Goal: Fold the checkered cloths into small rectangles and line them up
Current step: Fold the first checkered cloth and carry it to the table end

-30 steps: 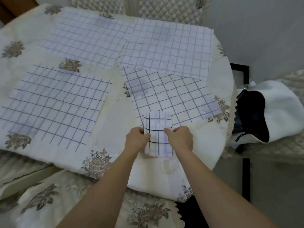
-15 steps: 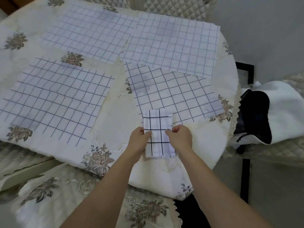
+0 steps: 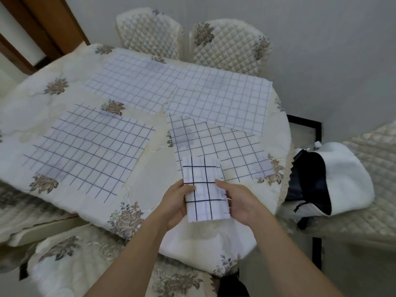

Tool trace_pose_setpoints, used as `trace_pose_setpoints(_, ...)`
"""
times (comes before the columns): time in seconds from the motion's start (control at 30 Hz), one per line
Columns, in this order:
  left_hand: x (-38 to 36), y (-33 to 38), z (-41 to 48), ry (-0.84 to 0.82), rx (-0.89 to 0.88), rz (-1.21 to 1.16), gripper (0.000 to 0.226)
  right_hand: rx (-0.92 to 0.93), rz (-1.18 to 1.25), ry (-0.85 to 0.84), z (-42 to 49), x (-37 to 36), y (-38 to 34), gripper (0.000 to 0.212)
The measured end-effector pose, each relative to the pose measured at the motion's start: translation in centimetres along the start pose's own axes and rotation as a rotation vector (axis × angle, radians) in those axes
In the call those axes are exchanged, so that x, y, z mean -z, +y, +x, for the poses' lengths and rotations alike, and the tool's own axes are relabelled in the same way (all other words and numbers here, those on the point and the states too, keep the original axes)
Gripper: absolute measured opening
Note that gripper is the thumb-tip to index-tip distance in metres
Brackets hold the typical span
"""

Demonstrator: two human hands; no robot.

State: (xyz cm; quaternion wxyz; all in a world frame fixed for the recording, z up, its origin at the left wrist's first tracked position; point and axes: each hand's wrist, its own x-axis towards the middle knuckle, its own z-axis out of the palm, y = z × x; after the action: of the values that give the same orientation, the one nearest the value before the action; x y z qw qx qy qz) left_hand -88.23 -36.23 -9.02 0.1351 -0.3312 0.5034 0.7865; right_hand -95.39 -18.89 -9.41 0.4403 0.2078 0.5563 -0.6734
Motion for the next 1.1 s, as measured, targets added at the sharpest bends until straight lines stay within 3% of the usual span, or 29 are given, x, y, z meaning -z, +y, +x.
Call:
trace_pose_setpoints(0.1,-1.1,0.8,-1.5,0.02,-0.047,0.013,0.03,0.098,0.006,-0.016,-1.2,0.0,-0.7,0.029)
trace_pose_setpoints(0.23,-2.0,1.1,-3.0,0.102,-0.104,0.055,0.023,0.272,-0.172,0.024,-2.8,-0.2,-1.6,0.022)
trace_pose_setpoints(0.3,-2.5,1.3,-3.8,0.143,-0.137,0.104,0.02,0.355,-0.282,0.077,-3.3,-0.4,-1.8,0.031)
trace_pose_setpoints(0.37,-3.0,1.3,-4.3,0.192,-0.18,0.164,0.027,0.42,-0.392,0.107,-3.2,-0.4,-1.8,0.042)
trace_pose_setpoints(0.5,-3.1,1.0,-4.9,0.315,-0.324,0.34,0.037,0.532,-0.498,0.159,-3.9,-1.2,-1.5,0.037)
trace_pose_setpoints(0.67,-1.4,-0.4,-4.6,0.403,-0.446,0.519,0.047,0.581,-0.573,0.191,-4.1,-2.4,-0.4,0.037)
trace_pose_setpoints(1.1,1.3,-2.3,-6.5,0.478,-0.493,0.538,0.041,0.672,-0.718,0.279,-5.2,-5.4,3.0,0.042)
